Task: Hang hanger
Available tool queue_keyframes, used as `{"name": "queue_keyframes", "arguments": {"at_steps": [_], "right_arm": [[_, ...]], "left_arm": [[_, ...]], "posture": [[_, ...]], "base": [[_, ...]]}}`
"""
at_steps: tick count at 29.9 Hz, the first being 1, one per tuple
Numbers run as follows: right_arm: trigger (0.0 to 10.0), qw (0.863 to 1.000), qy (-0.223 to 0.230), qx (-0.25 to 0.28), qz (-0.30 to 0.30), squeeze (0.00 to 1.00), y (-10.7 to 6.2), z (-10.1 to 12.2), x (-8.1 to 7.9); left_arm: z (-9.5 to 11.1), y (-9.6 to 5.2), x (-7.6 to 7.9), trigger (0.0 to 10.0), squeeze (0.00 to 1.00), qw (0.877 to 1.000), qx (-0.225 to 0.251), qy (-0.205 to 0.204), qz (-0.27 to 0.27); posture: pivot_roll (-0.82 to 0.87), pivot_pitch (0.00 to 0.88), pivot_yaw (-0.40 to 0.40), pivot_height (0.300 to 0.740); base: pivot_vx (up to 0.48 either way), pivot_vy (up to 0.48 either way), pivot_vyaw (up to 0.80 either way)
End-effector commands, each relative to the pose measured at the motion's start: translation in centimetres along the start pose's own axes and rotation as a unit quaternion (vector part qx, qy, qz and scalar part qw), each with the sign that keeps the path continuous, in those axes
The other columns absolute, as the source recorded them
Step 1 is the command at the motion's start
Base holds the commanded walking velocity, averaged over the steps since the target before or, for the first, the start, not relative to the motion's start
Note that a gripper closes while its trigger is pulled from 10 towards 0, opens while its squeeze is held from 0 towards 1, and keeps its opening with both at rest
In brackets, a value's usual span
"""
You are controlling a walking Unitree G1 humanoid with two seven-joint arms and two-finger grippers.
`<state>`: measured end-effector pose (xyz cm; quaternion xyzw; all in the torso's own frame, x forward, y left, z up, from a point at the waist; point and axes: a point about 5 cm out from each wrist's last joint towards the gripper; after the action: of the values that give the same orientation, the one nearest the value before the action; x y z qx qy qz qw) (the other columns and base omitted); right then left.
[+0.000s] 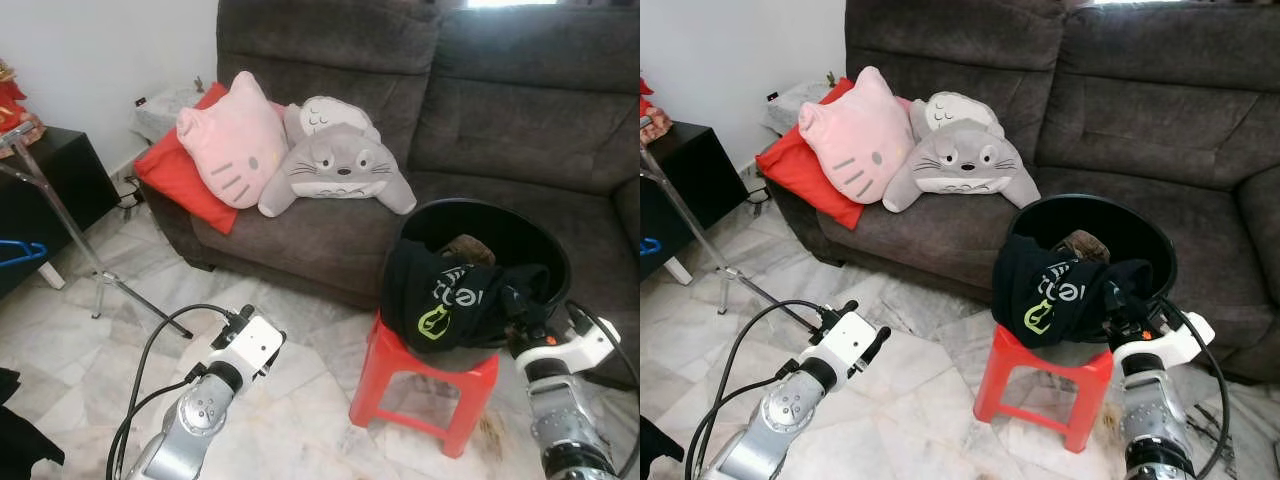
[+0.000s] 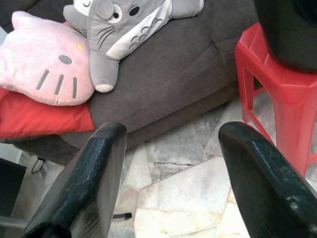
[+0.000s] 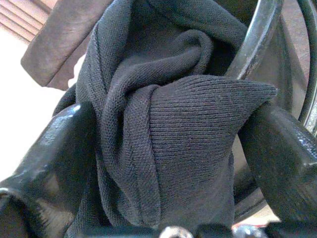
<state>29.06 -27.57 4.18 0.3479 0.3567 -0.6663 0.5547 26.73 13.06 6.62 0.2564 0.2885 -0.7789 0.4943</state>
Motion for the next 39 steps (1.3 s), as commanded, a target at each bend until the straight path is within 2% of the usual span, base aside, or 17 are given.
{"name": "queue_keyframes", "arguments": {"at_steps": [1, 4, 7, 10, 12, 15, 23, 26, 29, 34, 37, 39], "right_arm": [[10.0, 1.0, -0.009, -0.003, -0.001, 0.0, 0.6, 0.1, -0.6], [10.0, 1.0, -0.012, -0.009, 0.005, 0.0, 1.3, -0.4, -1.3], [10.0, 1.0, -0.01, -0.017, 0.012, 0.0, 1.2, -1.3, -1.4], [10.0, 1.0, -0.009, -0.024, 0.009, 0.0, 0.6, -2.0, -0.8], [10.0, 1.0, -0.008, -0.026, -0.001, 0.0, -0.2, -2.3, 0.2], [10.0, 0.999, -0.017, -0.019, -0.031, 0.0, -0.6, -1.4, 1.2], [10.0, 0.999, -0.018, 0.016, -0.04, 0.0, 0.4, 0.7, 0.5], [10.0, 0.999, -0.015, 0.02, -0.036, 0.0, 0.7, 0.6, 0.1], [10.0, 0.999, -0.011, 0.013, -0.03, 0.0, 0.7, -0.5, -0.1], [10.0, 0.999, -0.005, -0.003, -0.034, 0.0, -0.3, -2.1, 0.8], [10.0, 0.998, 0.007, -0.012, -0.059, 0.0, -1.8, -3.2, 2.3], [10.0, 0.998, 0.008, -0.014, -0.065, 0.0, -2.2, -3.4, 2.7]], "left_arm": [[0.2, -0.1, 0.0, 10.0, 0.0, 1.0, 0.006, 0.016, -0.005], [0.2, -0.2, 0.0, 10.0, 0.0, 1.0, 0.004, 0.017, -0.004], [0.0, -0.3, 0.0, 10.0, 0.0, 1.0, 0.001, 0.017, -0.003], [0.0, -0.4, 0.1, 10.0, 0.0, 1.0, 0.001, 0.017, -0.005], [0.0, -0.5, 0.2, 10.0, 0.0, 1.0, 0.001, 0.017, -0.007], [0.0, -0.4, 0.3, 10.0, 0.0, 1.0, 0.002, 0.019, -0.015], [0.0, -0.4, 0.1, 10.0, 0.0, 1.0, 0.003, 0.022, -0.013], [0.0, -0.5, 0.1, 10.0, 0.0, 1.0, 0.003, 0.022, -0.014], [-0.1, -0.5, 0.0, 10.0, 0.0, 1.0, 0.003, 0.024, -0.016], [-0.2, -0.7, 0.1, 10.0, 0.0, 1.0, 0.001, 0.024, -0.017], [-0.3, -0.7, 0.3, 10.0, 0.0, 0.999, 0.001, 0.028, -0.021], [-0.3, -0.7, 0.4, 10.0, 0.0, 0.999, 0.001, 0.034, -0.025]], "posture": [[-0.02, 0.0, 0.033, 0.74], [0.0, 0.0, 0.024, 0.74], [0.0, 0.0, 0.018, 0.74], [0.0, 0.0, 0.018, 0.74], [-0.01, 0.0, 0.028, 0.74], [-0.01, 0.0, 0.033, 0.74], [0.0, 0.0, 0.038, 0.74], [0.0, 0.0, 0.038, 0.74], [0.0, 0.0, 0.038, 0.74], [0.0, 0.0, 0.035, 0.74], [0.0, 0.0, 0.032, 0.74], [0.0, 0.0, 0.03, 0.74]], "base": [[0.0, 0.0, 0.0], [0.0, 0.0, 0.0], [0.0, 0.0, 0.0], [0.0, 0.0, 0.0], [0.0, 0.0, 0.0], [0.0, 0.0, 0.0], [0.0, 0.0, 0.0], [0.0, 0.0, 0.0], [0.0, 0.0, 0.0], [0.0, 0.0, 0.0], [0.0, 0.0, 0.0], [0.0, 0.0, 0.0]]}}
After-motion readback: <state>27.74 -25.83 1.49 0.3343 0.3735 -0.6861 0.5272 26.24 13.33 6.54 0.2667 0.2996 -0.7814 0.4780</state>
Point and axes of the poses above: a point about 5 cm out from each wrist's last joint towards the gripper, its own y axis pointing out of the wrist towards the gripper, its own z axis along the axis of the wrist's last joint, x = y × z, and after that the axes turned 13 degrees about y, right-handed
